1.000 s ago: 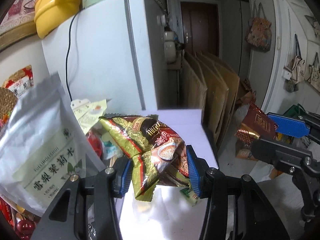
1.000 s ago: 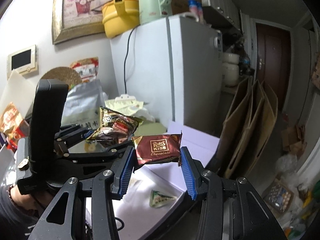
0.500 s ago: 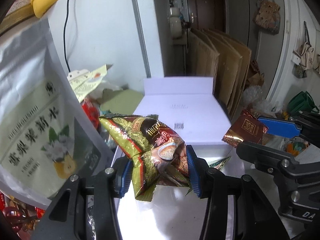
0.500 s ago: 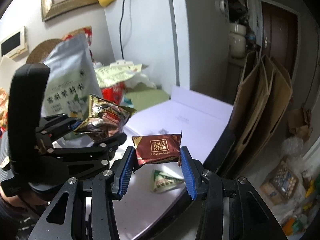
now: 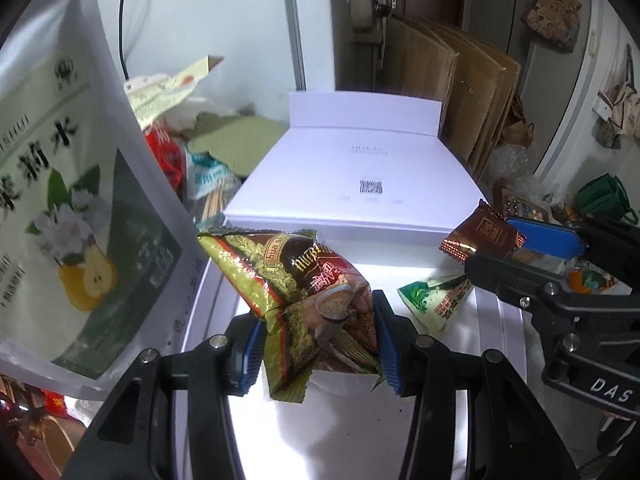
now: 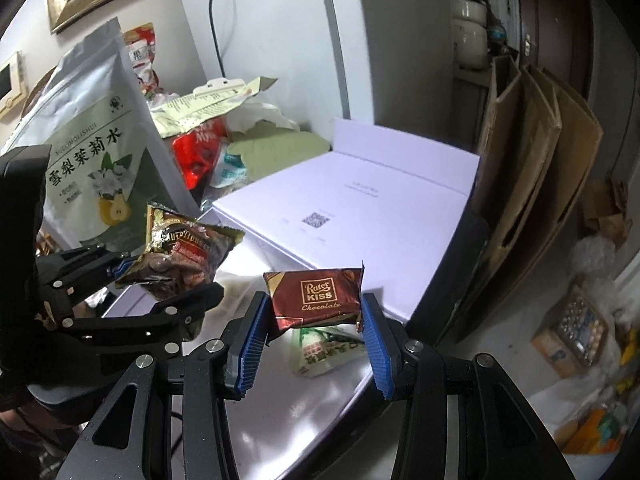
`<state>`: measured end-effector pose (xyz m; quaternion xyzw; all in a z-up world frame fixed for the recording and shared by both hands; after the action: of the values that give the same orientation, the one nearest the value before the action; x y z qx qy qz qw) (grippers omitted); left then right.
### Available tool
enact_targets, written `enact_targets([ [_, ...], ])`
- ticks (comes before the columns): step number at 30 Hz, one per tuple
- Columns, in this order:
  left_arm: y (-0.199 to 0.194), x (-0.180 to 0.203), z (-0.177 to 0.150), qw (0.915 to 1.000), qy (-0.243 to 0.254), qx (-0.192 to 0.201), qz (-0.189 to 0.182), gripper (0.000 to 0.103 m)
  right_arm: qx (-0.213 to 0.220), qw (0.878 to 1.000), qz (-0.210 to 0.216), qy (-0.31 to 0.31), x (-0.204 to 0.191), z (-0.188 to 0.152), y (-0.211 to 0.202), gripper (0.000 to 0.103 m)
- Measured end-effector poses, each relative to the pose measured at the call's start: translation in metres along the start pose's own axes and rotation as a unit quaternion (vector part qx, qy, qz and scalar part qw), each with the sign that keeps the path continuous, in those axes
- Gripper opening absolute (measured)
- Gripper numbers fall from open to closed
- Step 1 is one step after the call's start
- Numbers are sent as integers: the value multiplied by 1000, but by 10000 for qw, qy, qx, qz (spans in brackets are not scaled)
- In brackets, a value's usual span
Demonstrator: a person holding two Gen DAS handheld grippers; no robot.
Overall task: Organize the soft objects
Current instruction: 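Open both tools over the lavender box to drop the gold bag and chocolate, then withdraw both open tools from the box back toward the counter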
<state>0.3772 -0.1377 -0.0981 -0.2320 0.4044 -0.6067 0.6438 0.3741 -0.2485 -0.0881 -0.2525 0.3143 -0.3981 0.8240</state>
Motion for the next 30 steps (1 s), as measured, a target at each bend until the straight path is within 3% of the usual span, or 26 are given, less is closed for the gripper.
enact_targets([
  [4, -1, -2, 0, 9999, -7, 70, 107, 48, -112, 9994, -259, -209, -3, -4, 9, 48],
  [7, -3, -1, 2, 9998, 44, 71, 166, 48, -143, 9999, -78, -55, 0, -5, 12, 51],
  [13, -11, -2, 8, 9989, 47, 184, 436, 51, -9, 9996, -263, -134, -1, -1, 1, 58],
  [15, -17, -2, 11, 9981, 87, 285, 543, 55, 59, 9995, -264, -133, -1, 0, -4, 63],
  [17, -24, -2, 14, 9976, 72, 363, 577, 72, 121, 9994, -291, -116, -2, 2, -10, 63],
  [18, -28, -3, 15, 9975, 47, 407, 576, 73, 154, 9994, -299, -109, -2, 2, -13, 63],
  [30, -92, -25, 27, 9936, -260, 976, 503, 73, 733, 9957, -437, -362, -28, 20, -68, 63],
])
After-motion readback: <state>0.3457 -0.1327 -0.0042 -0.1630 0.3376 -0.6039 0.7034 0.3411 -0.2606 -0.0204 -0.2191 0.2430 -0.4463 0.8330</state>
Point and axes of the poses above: each gripper's, at about its wrist camera, not at the fingertips, and y roughly the way its jaws point, x to its right, z to its top, the point moved 3 cm from there along y, roughly the way its jaws point, and after that the axes turned 14 degrees about z, right-handed, at the moved point
